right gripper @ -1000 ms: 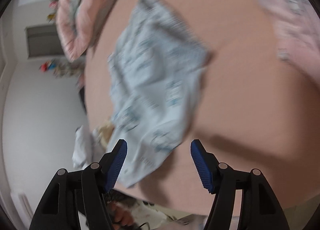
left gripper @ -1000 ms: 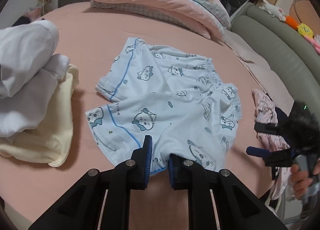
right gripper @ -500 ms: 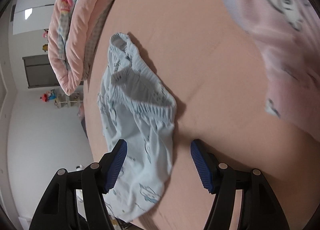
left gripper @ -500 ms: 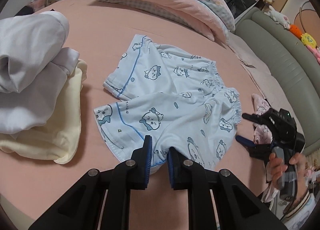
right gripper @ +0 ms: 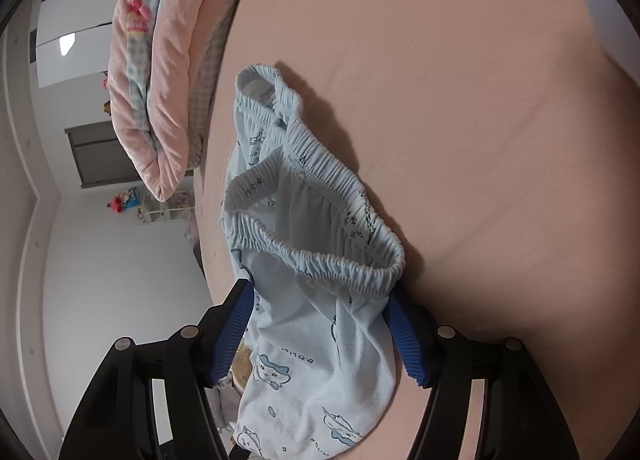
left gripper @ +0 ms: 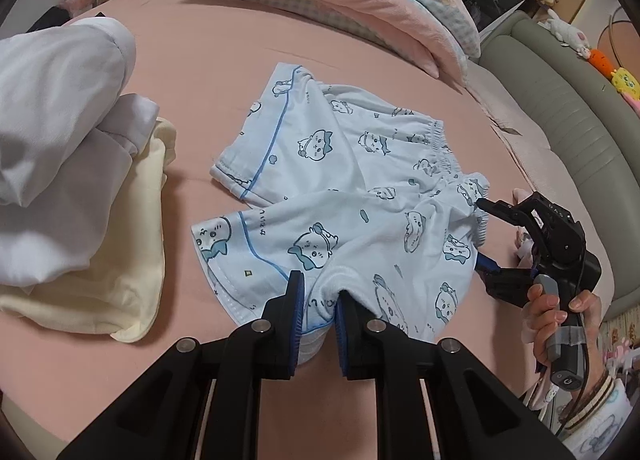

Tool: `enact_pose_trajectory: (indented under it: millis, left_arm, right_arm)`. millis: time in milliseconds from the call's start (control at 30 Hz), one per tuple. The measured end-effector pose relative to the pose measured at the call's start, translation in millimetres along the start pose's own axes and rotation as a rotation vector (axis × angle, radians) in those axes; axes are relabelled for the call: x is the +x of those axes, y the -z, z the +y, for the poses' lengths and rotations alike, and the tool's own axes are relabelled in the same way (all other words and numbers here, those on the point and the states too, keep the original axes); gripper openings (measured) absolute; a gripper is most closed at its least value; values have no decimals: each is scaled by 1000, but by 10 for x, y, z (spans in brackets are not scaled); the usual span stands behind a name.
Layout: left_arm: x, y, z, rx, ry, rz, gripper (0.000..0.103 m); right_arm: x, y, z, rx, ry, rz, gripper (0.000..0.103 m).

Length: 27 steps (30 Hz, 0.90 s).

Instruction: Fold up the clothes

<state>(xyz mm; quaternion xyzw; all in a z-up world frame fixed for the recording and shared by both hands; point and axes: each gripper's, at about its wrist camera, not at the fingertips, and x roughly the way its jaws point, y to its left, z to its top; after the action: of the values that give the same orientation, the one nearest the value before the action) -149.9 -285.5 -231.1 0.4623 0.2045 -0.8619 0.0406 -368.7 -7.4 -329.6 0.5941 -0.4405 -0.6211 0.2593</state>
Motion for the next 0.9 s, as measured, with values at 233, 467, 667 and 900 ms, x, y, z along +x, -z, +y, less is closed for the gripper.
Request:
enact_pose_trajectory:
  millis: [233,467,667,900]
  left_arm:
    - [9,35,-21,-14,-7,24,12]
    - [-50,122,-77,32,-27,41,12]
    - [-135,118,-60,45,-25,42,12]
    - [-316,176,-35,32,7,26,12]
  right_arm:
    - [73,119,149,-266,255,-19,1]
    - [-6,207,221,-273,295,-52,3]
    - [-137,545,656,-550,477,-78,3]
    - [-505,533,567,-471,470,-117,3]
